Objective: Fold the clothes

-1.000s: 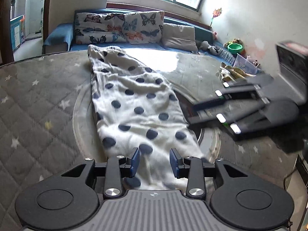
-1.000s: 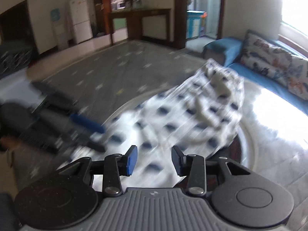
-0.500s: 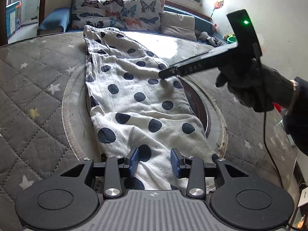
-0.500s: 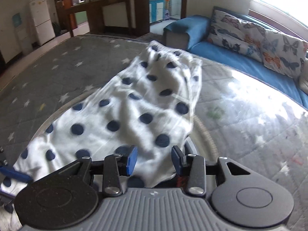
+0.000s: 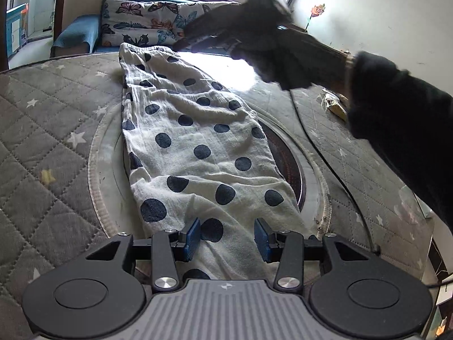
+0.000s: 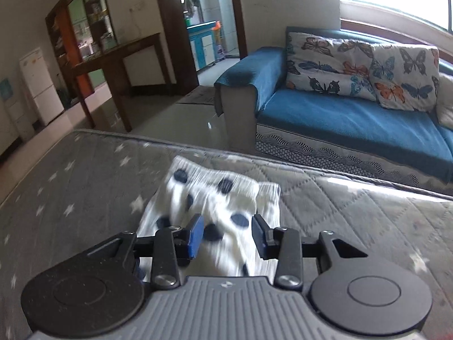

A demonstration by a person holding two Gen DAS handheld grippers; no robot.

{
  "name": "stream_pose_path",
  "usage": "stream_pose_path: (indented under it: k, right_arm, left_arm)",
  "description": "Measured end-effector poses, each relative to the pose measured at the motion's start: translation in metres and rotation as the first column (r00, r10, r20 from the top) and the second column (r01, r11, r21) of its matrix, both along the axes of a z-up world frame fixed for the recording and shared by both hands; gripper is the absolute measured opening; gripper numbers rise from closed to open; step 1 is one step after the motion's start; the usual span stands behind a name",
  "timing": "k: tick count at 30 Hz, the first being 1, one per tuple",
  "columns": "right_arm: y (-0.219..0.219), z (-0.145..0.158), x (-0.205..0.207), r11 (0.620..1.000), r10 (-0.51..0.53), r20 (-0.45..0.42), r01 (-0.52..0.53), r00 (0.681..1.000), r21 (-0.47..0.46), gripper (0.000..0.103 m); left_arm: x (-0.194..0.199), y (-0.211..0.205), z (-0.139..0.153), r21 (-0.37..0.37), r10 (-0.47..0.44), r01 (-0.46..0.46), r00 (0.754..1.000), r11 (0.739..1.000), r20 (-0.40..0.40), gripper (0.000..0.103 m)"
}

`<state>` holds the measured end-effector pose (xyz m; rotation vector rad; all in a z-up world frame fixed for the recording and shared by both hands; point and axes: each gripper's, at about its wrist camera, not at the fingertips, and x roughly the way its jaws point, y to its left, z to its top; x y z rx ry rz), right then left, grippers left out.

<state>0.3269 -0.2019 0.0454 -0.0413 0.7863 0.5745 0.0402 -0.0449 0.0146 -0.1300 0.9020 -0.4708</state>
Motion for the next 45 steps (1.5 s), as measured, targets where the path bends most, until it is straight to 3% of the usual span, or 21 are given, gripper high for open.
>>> stream_pose_path:
  k: [10, 12, 16, 20, 24, 28, 29, 34, 43, 45]
  right_arm:
    - [0.007, -0.031, 0.045, 0.998, -0.052, -0.045, 0.054, 0.998, 0.039, 0.038]
    - [0.006, -0.033, 0.047, 0.997, -0.051, -0.044, 0.053, 0.998, 0.054, 0.032]
    - [0.005, -0.036, 0.049, 0.996, -0.067, -0.031, 0.069, 0.997, 0.053, 0.01]
    - [-0.003, -0.021, 0.046, 0.993, -0.104, 0.036, 0.102, 0.994, 0.056, 0.006]
    - [-0.007, -0.013, 0.05, 0.993, -0.115, 0.075, 0.114, 0.99, 0.025, 0.006]
    - [-0.007, -0.024, 0.058, 0.99, -0.135, 0.034, 0.136, 0.99, -0.025, 0.026]
    - [-0.011, -0.025, 0.06, 0.99, -0.141, 0.017, 0.141, 0.99, -0.002, 0.034]
    - [-0.025, -0.028, 0.067, 0.985, -0.128, -0.059, 0.134, 0.99, 0.106, 0.045]
    - [-0.02, -0.048, 0.076, 0.985, -0.088, -0.064, 0.096, 0.994, 0.14, 0.045]
    - [-0.021, -0.049, 0.077, 0.982, -0.079, -0.076, 0.09, 0.994, 0.163, 0.033]
  left_arm:
    - [0.002, 0.001, -0.003, -0.009, -0.006, 0.006, 1.0, 1.0, -0.002, 0.045]
    - [0.002, 0.002, -0.004, -0.013, -0.004, 0.004, 1.0, 1.0, -0.005, 0.045]
    - [0.002, 0.002, -0.006, -0.019, -0.003, 0.003, 1.0, 1.0, -0.013, 0.045]
    - [0.001, 0.002, -0.006, -0.021, -0.004, 0.004, 1.0, 1.0, -0.011, 0.045]
    - [0.001, 0.003, -0.007, -0.021, -0.007, 0.007, 1.0, 1.0, -0.011, 0.046]
    - [0.002, 0.003, -0.007, -0.024, -0.009, 0.008, 1.0, 1.0, -0.014, 0.047]
    - [0.002, 0.003, -0.007, -0.026, -0.01, 0.009, 1.0, 1.0, -0.013, 0.048]
    - [0.002, 0.003, -0.005, -0.029, -0.008, 0.008, 1.0, 1.0, -0.013, 0.048]
    - [0.003, 0.007, 0.0, -0.036, 0.008, -0.008, 1.0, 0.999, -0.01, 0.05]
    - [0.003, 0.008, 0.0, -0.04, 0.015, -0.016, 1.0, 0.999, -0.01, 0.051]
